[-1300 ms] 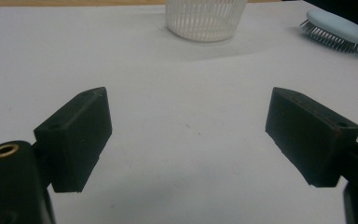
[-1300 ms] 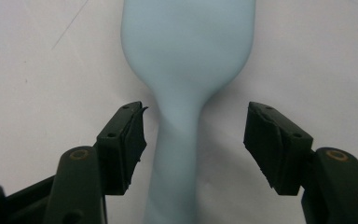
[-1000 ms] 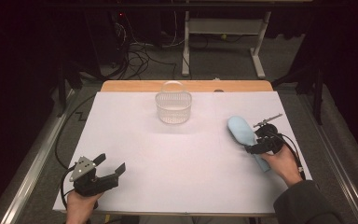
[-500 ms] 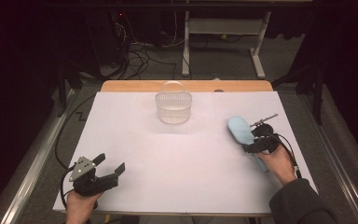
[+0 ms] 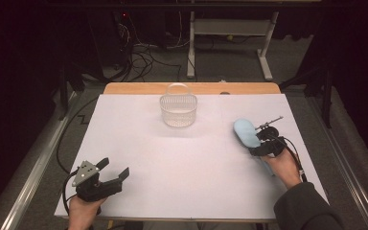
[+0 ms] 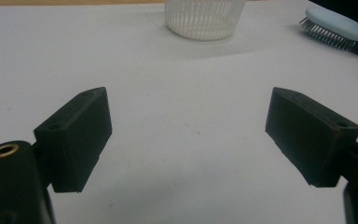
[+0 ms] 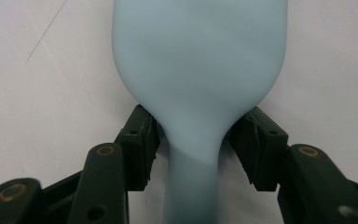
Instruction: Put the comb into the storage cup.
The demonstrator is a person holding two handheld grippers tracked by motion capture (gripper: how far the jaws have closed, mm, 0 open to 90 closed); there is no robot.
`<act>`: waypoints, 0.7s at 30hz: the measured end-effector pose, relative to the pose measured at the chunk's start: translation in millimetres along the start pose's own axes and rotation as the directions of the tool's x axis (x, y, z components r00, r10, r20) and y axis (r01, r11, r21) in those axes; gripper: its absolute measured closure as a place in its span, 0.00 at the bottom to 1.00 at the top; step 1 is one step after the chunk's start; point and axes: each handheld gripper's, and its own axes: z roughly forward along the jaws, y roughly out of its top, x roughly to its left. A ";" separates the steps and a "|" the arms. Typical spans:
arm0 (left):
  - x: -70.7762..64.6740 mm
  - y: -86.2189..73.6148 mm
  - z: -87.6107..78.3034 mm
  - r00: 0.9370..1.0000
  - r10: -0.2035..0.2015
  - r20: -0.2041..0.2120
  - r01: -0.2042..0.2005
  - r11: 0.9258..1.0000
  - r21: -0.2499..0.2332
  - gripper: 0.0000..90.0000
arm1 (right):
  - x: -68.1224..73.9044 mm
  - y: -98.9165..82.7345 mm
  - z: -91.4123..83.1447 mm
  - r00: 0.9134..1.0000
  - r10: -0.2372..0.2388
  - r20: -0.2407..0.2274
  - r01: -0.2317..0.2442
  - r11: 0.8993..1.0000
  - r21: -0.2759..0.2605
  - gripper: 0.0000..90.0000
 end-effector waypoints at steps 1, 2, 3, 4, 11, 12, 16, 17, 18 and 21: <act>-0.1 0.0 0.0 1.000 0.000 0.000 0.000 1.000 -0.001 0.15 | 0.0 0.0 0.0 1.000 0.000 0.000 0.000 1.000 0.000 0.60; -0.1 -0.1 0.0 1.000 0.000 0.000 0.000 1.000 -0.001 0.15 | 0.2 0.2 0.0 1.000 -0.001 0.000 0.001 1.000 0.000 0.62; -0.1 0.0 0.0 1.000 0.000 0.000 0.000 1.000 -0.001 0.15 | 0.5 0.3 0.0 1.000 -0.002 0.000 0.002 1.000 0.001 0.63; -0.2 0.0 0.2 1.000 0.001 0.001 -0.001 1.000 0.000 0.15 | 0.8 0.8 -0.3 1.000 -0.007 -0.002 0.007 1.000 0.005 0.66; -0.5 -0.1 0.3 1.000 0.001 0.001 -0.001 1.000 0.001 0.15 | 2.0 2.6 -0.3 1.000 -0.015 -0.008 0.015 1.000 0.018 0.72; -0.6 -0.1 0.3 1.000 0.002 0.001 -0.002 1.000 0.001 0.15 | 1.8 3.0 -0.3 1.000 -0.017 -0.009 0.017 1.000 0.021 0.73; -0.7 -0.3 0.7 1.000 -0.002 0.000 0.002 1.000 0.001 0.15 | 0.3 3.4 -0.3 1.000 -0.023 -0.019 0.024 0.999 0.024 0.76; -0.8 -0.3 0.6 1.000 0.001 0.003 -0.001 1.000 0.002 0.15 | 0.1 3.2 -0.6 1.000 -0.023 -0.021 0.023 0.999 0.025 0.76; -0.8 -0.3 0.6 1.000 0.001 0.003 -0.001 1.000 0.002 0.15 | 0.1 3.2 -0.6 1.000 -0.023 -0.021 0.023 0.999 0.025 0.76; -1.4 0.0 1.0 1.000 0.003 0.008 -0.003 1.000 -0.001 0.15 | -0.6 3.5 -0.7 0.999 -0.035 -0.023 0.036 0.999 0.026 0.77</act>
